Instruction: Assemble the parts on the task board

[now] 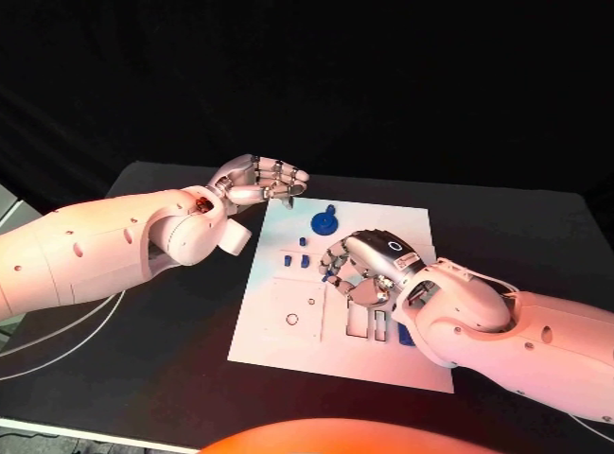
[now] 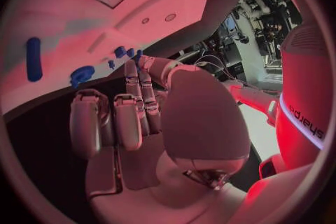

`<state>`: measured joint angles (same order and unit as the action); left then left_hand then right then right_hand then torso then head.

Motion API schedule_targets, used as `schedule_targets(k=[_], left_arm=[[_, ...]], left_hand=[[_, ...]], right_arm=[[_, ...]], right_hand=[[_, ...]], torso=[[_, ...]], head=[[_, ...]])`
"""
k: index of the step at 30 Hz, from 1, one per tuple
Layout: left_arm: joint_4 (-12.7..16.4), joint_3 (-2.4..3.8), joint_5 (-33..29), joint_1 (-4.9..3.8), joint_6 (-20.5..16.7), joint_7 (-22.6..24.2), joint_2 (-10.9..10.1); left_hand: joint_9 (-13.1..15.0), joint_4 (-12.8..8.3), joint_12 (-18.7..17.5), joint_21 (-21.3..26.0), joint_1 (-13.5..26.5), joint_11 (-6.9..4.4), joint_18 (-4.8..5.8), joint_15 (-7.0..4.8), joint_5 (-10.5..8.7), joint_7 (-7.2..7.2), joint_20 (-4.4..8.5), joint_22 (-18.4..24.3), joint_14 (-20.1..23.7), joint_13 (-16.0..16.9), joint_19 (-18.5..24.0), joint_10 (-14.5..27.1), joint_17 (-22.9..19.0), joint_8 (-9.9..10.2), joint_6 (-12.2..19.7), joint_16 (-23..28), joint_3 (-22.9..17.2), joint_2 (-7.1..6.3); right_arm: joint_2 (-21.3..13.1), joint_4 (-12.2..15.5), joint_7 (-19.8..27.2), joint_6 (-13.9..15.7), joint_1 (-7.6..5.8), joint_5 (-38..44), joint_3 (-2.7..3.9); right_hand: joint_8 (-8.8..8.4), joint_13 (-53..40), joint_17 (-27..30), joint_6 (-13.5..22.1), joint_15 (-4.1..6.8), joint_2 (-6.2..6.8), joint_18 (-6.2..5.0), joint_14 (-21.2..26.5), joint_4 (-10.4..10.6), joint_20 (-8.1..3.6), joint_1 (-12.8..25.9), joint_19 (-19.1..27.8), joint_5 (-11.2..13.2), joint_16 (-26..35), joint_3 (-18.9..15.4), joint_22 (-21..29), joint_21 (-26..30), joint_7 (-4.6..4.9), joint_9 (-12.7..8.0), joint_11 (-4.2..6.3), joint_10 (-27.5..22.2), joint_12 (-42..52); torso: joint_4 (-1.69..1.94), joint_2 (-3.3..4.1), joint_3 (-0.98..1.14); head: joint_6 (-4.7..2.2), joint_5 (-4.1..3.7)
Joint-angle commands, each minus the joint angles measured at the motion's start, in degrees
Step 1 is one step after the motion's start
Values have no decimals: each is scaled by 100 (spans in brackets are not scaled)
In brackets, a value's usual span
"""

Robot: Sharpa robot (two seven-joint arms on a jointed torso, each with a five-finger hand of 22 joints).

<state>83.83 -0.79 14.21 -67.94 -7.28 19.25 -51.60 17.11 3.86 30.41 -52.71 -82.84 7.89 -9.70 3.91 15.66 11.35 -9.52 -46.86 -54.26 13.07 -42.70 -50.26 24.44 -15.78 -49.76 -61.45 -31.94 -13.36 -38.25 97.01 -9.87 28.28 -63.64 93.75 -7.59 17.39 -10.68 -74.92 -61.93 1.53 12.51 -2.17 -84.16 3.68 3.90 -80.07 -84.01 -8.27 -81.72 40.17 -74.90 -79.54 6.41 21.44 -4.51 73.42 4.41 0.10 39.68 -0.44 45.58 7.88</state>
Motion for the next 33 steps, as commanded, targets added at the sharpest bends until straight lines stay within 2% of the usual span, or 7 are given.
schedule_targets(k=[1,4,11,17,33], left_arm=[[24,3,-180,-4,-147,119,32],[29,2,-213,-4,-173,128,50],[45,-1,-244,-4,-203,133,77],[50,-2,-251,-5,-201,126,92],[47,-2,-252,-5,-182,86,86]], left_hand=[[-9,-3,1,-15,16,7,-63,4,8,5,-26,-5,-25,-11,-7,33,-9,-15,33,31,32,12],[-9,-3,1,-15,16,7,-63,4,8,5,-26,-5,-25,-11,-7,33,-9,-15,33,31,32,12],[-9,1,2,-10,24,7,-62,6,8,4,-28,-4,-24,-14,-4,34,-10,-18,31,33,36,12],[-9,1,2,-10,24,7,-62,6,8,4,-28,-4,-24,-14,-4,34,-10,-18,31,33,36,12],[-8,5,4,-3,31,7,-62,7,8,2,-31,-1,-22,-18,2,39,-11,-24,27,37,40,14]], right_arm=[[127,-79,-6,-337,78,234,-13],[236,-142,-70,-386,132,313,-23],[410,-297,-272,-543,194,477,-46],[497,-362,-329,-629,232,542,-63],[533,-385,-380,-718,277,597,-80]], right_hand=[[23,-7,-112,-30,41,-58,-2,-308,-173,-11,-12,-263,-40,0,133,-1064,36,5,9,204,233,17],[20,-6,-105,-26,40,-61,3,-306,-178,-10,-6,-270,-43,5,137,-1074,13,8,10,202,231,12],[20,-6,-100,-24,39,-62,2,-305,-180,-10,-2,-269,-45,8,138,-1073,16,10,11,201,232,11],[20,-6,-100,-24,39,-62,2,-305,-180,-10,-2,-269,-45,8,138,-1073,16,10,11,201,232,11],[18,-5,-100,-22,37,-62,2,-304,-185,-9,12,-269,-50,8,139,-1073,18,14,15,198,232,6]], torso=[[-1,1,-1],[1,5,4],[-4,5,-3],[-7,6,8],[-8,9,12]], head=[[40,83],[55,118],[95,180],[134,230],[164,262]])
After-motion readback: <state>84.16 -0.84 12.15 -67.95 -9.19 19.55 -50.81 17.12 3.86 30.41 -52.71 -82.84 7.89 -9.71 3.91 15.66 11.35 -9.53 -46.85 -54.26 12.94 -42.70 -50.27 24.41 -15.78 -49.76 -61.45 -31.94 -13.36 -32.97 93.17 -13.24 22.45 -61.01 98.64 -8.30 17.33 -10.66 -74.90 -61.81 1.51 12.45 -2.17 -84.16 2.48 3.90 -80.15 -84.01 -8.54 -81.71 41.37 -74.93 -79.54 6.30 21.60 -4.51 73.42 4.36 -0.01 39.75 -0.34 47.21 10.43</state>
